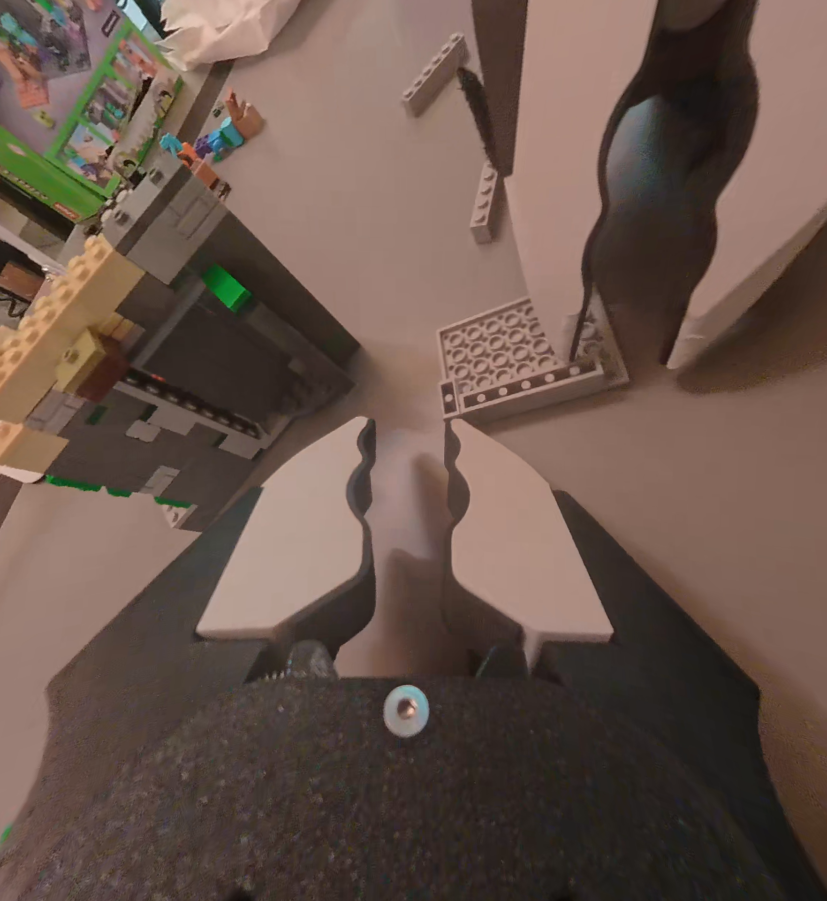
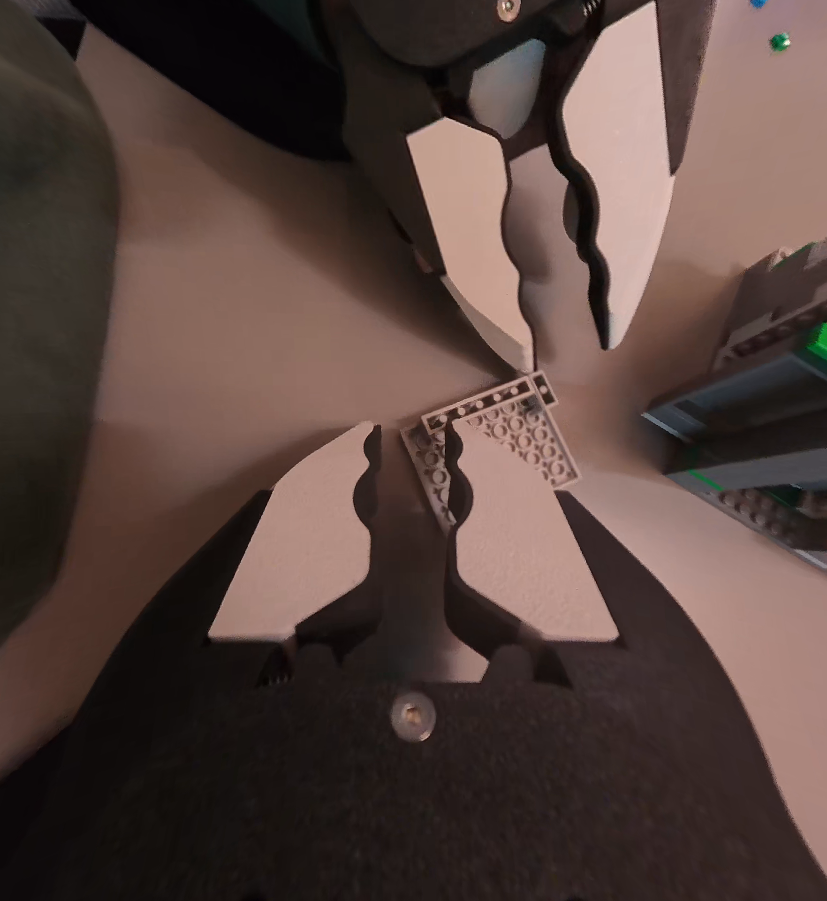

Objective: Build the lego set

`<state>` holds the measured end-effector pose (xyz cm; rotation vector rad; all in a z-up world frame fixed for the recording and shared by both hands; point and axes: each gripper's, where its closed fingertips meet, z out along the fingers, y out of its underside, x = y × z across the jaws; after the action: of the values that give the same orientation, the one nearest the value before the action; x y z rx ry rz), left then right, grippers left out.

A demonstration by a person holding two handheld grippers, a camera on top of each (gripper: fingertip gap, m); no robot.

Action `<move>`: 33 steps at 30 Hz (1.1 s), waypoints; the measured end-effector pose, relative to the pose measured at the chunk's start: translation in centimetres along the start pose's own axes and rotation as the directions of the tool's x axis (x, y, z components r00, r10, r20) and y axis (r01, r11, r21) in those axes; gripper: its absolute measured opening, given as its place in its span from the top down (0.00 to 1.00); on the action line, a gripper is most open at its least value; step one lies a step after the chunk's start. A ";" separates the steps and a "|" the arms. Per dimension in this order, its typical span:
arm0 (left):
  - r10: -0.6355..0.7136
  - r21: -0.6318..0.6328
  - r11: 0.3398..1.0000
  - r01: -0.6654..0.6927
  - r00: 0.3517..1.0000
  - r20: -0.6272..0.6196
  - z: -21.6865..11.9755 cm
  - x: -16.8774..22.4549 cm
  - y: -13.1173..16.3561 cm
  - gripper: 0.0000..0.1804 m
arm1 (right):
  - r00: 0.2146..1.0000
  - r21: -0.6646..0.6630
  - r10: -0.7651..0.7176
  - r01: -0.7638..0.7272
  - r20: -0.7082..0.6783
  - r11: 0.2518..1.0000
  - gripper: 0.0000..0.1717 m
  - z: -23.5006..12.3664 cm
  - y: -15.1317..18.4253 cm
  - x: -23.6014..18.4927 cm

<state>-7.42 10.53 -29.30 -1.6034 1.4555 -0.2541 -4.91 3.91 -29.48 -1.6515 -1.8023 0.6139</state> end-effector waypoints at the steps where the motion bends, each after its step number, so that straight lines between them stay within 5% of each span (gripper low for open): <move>1: -0.001 -0.001 1.000 0.001 1.000 0.004 0.0 -0.1 0.0 0.85 | 1.000 0.010 0.002 -0.002 -0.002 1.000 0.86 0.1 -0.2 0.0; 7: -0.022 0.022 1.000 0.021 0.999 0.044 -0.2 -0.8 -0.2 0.86 | 0.998 0.077 0.027 -0.023 -0.052 0.997 0.85 -0.9 -0.7 0.9; 14: -0.106 0.097 0.990 0.101 0.993 0.045 -1.1 -1.5 -1.1 0.92 | 0.946 0.187 0.166 -0.117 -0.279 0.975 0.83 -7.3 1.5 7.8; 22: -0.126 0.173 0.979 0.108 0.987 0.102 -2.3 -2.4 -2.3 1.00 | 0.869 -0.023 0.258 -0.295 -0.423 0.955 0.79 -11.9 12.8 12.4; 28: -0.095 0.153 0.985 0.077 0.989 0.113 -2.1 -2.3 -2.0 1.00 | 0.892 -0.105 0.251 -0.310 -0.377 0.945 0.82 -11.3 14.3 12.0; 33: -0.090 0.143 0.987 0.073 0.989 0.118 -2.0 -2.4 -1.8 1.00 | 0.901 -0.112 0.251 -0.307 -0.355 0.945 0.95 -10.3 14.1 11.8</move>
<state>-8.23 11.37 -25.91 -1.5406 1.2520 -0.2909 11.96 16.50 -30.55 -2.0119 -1.4105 0.2786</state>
